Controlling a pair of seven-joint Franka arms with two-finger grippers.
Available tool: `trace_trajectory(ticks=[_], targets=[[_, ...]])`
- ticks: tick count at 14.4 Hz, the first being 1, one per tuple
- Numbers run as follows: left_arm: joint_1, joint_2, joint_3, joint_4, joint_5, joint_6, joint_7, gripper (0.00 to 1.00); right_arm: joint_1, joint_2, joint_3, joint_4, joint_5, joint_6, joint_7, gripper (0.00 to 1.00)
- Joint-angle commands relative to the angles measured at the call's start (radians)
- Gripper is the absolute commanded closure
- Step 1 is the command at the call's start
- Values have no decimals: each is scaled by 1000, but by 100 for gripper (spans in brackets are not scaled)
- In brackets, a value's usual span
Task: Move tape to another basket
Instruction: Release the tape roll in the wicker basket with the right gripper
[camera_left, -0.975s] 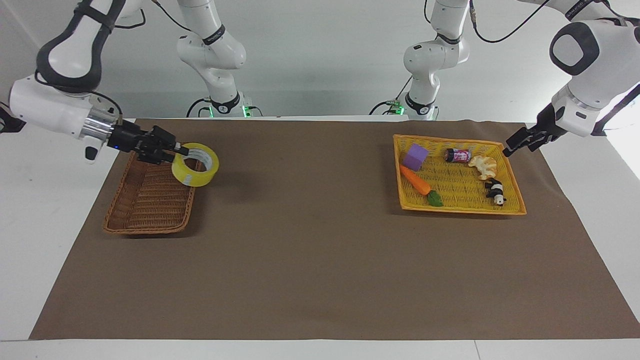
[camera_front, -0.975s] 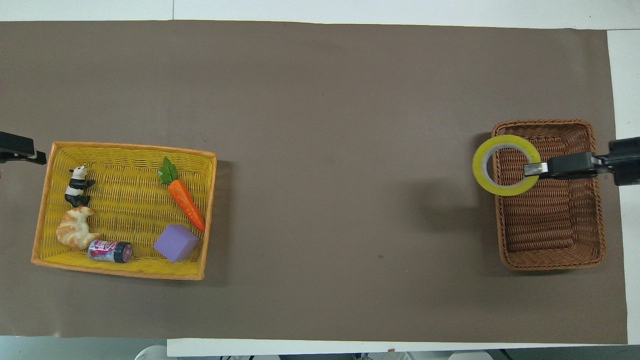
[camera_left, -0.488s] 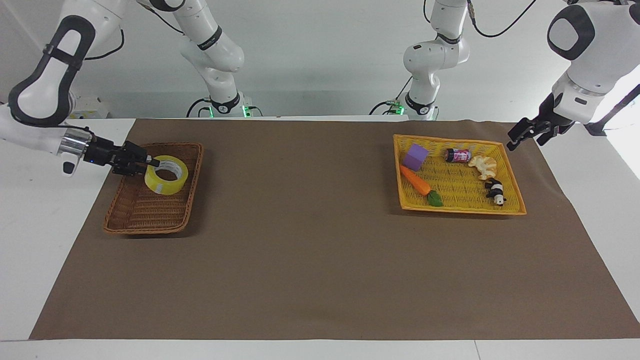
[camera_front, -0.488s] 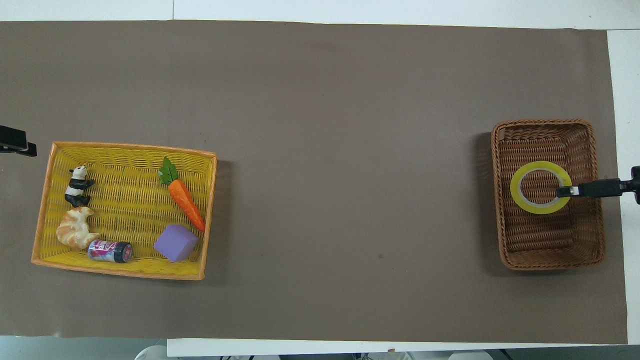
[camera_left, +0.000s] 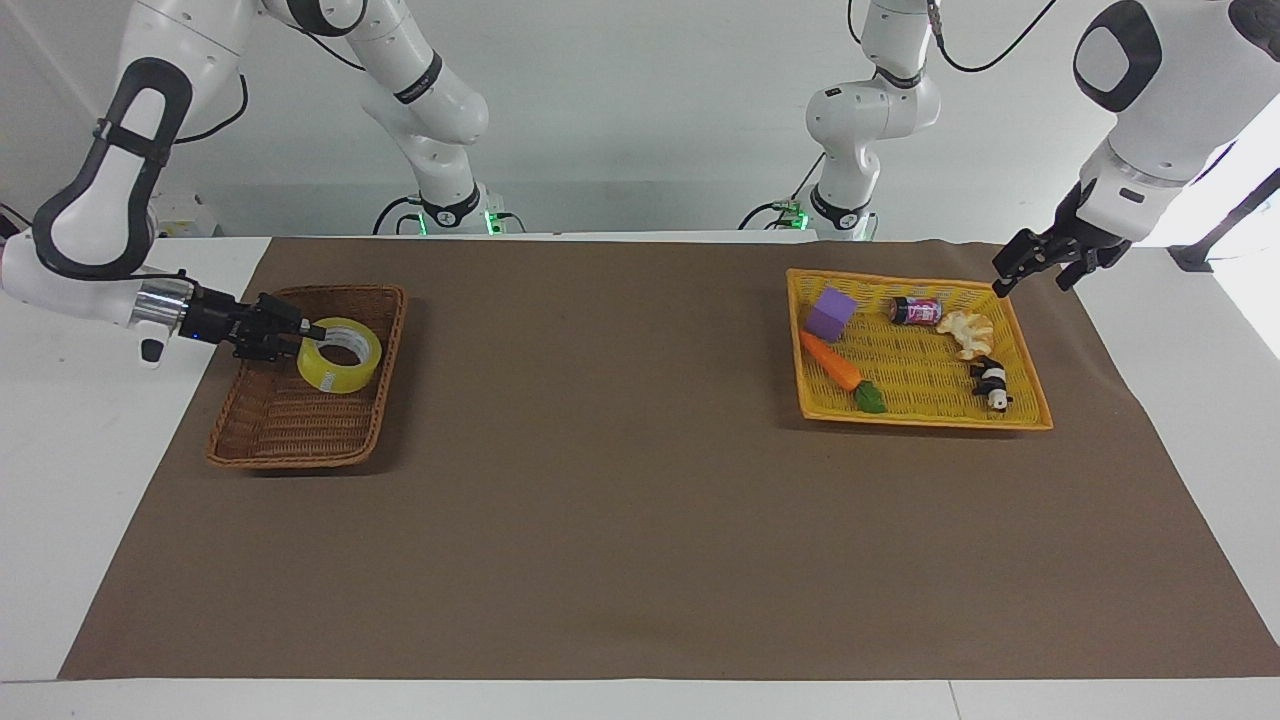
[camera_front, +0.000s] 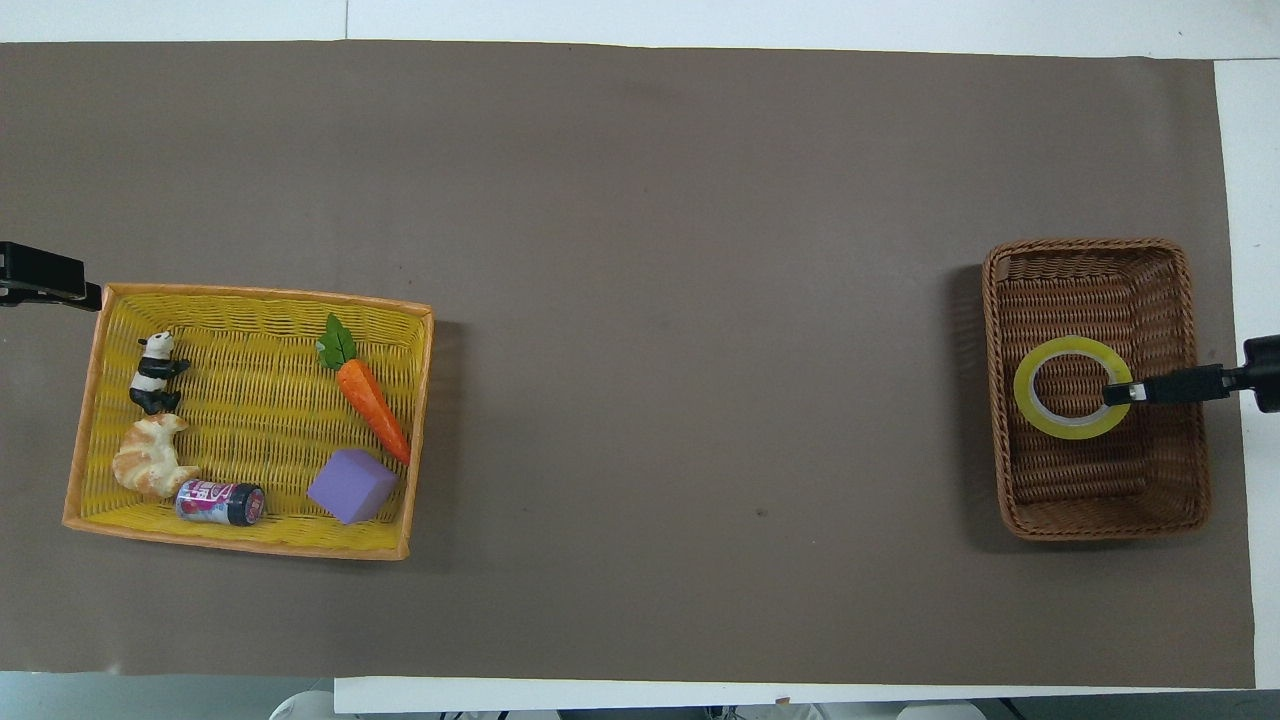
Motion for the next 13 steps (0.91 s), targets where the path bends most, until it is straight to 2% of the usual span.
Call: trace_trajectory(ticks=[1, 5, 6, 7, 8, 9, 13], targets=[[3, -4, 7, 5, 21, -18, 2, 1, -16, -17, 12, -24, -20, 20, -38, 100], [-15, 1, 4, 6, 21, -8, 7, 1, -9, -22, 12, -56, -66, 64, -72, 100], [-21, 3, 1, 12, 22, -5, 8, 1, -9, -22, 12, -56, -75, 64, -72, 95], [-33, 4, 9, 14, 21, -5, 10, 1, -9, -22, 12, -55, -76, 66, -72, 69], [-35, 7, 20, 21, 10, -9, 13, 1, -7, -22, 12, -55, -76, 75, -72, 26], [-33, 18, 38, 52, 1, -20, 14, 1, -7, -22, 12, -55, -79, 99, -75, 0], [-55, 68, 35, 112, 4, -67, 13, 1, 17, -19, 14, -29, -132, 161, -153, 0]])
